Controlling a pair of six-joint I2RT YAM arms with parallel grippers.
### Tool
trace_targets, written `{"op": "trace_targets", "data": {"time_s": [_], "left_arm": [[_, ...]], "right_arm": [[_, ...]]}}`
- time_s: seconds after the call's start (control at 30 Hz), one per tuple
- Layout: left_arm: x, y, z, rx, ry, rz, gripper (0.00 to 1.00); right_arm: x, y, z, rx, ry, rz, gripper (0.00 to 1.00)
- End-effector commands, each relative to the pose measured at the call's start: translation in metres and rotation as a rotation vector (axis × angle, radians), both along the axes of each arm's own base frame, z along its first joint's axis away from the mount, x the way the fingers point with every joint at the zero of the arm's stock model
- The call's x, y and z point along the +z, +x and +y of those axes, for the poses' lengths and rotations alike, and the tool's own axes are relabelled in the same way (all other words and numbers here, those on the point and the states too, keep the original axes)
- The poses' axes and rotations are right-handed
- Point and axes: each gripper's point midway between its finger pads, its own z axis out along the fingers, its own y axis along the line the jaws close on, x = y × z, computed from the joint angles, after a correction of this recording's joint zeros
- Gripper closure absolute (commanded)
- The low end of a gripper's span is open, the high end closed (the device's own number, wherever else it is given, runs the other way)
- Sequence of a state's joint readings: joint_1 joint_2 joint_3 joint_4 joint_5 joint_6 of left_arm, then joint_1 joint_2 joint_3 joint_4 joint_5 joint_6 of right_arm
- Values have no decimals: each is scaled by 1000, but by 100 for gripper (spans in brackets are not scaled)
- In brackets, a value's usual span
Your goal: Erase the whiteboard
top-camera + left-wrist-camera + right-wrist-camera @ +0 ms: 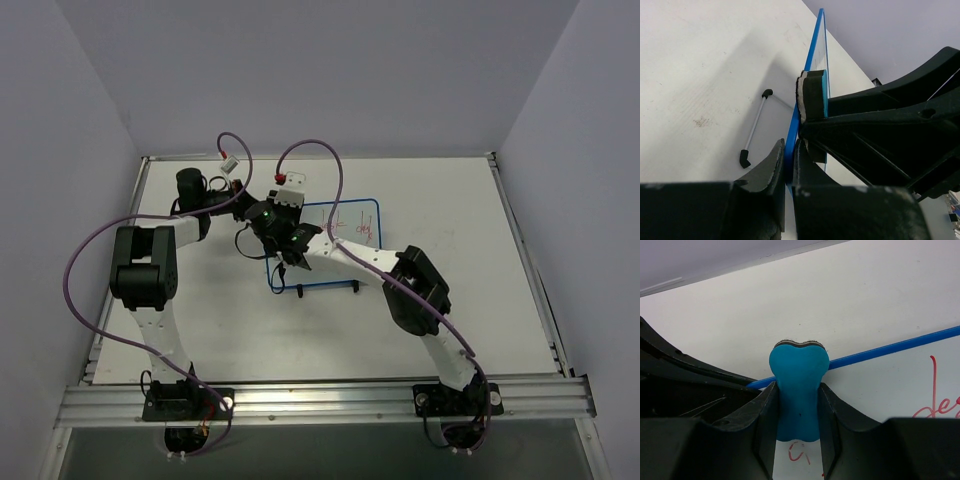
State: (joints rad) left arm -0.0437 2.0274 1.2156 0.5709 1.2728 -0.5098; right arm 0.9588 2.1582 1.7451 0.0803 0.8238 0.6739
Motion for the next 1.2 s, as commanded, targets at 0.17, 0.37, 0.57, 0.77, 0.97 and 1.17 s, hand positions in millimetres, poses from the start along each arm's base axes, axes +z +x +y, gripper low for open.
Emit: {"op": "trace_targets", "data": {"time_s": [0.17,0.37,0.57,0.77,0.97,1.17], "left_arm": [[6,-5,-13,-35,13,-138,98],[4,-3,-12,-31,15,-136,98],[2,-2,-12,-28,16,-132,98],[5,-2,-12,-23,17,-135,98],[4,-4,-12,-29,16,-130,98],[7,-4,-12,-26,18,-138,98]], "right_arm": [[-9,9,15,-19,-10,9,100],[-55,-17,-5,-36,-55,85,100],[-82,-59,-13,-20,0,114,100],[-95,-67,12,62,63,148,100],[-70,-47,30,100,16,106,100],[-70,-30,1,49,-35,124,100]]}}
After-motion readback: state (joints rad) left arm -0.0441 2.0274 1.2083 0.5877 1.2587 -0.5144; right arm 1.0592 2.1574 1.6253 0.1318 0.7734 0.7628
